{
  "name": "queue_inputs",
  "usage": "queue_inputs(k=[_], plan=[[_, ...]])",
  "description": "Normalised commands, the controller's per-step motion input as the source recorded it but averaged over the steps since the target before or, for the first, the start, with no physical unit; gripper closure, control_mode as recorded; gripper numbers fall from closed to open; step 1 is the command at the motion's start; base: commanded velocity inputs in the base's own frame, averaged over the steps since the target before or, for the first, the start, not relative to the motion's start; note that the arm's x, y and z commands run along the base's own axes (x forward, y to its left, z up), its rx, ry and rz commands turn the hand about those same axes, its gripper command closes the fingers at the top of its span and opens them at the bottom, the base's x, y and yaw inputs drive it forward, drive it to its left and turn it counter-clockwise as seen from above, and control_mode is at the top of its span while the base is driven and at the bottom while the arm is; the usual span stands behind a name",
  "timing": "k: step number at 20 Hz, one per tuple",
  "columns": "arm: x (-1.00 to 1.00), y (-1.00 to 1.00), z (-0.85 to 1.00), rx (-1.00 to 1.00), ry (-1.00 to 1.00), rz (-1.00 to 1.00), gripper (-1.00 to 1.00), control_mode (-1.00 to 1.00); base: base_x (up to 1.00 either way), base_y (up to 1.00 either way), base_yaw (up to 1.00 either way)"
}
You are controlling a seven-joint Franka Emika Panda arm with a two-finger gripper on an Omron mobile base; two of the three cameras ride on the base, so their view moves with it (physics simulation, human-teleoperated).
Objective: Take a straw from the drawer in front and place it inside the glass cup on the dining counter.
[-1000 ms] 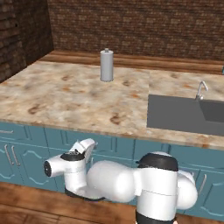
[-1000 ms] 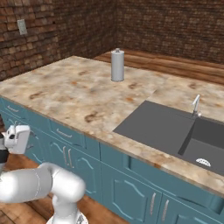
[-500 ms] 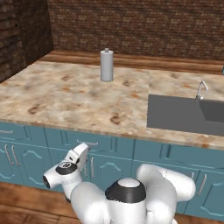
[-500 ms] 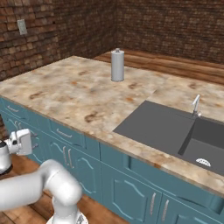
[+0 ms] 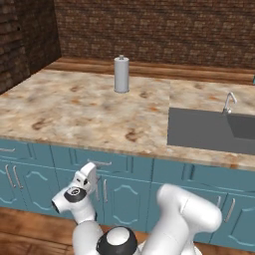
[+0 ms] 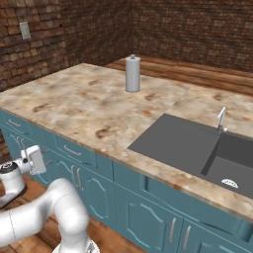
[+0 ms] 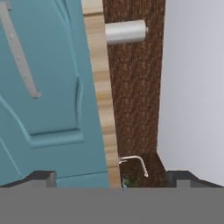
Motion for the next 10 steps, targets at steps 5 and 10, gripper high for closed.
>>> queue_inputs(k=[5,10], plan=[[0.59,0.01,-0.40,-0.10,0.00,0.00,-1.00,-1.00,0.00,0.00,0.00],[0.52,0.12,-0.52,-0.09,0.00,0.01,-1.00,-1.00,0.00,0.00,0.00]])
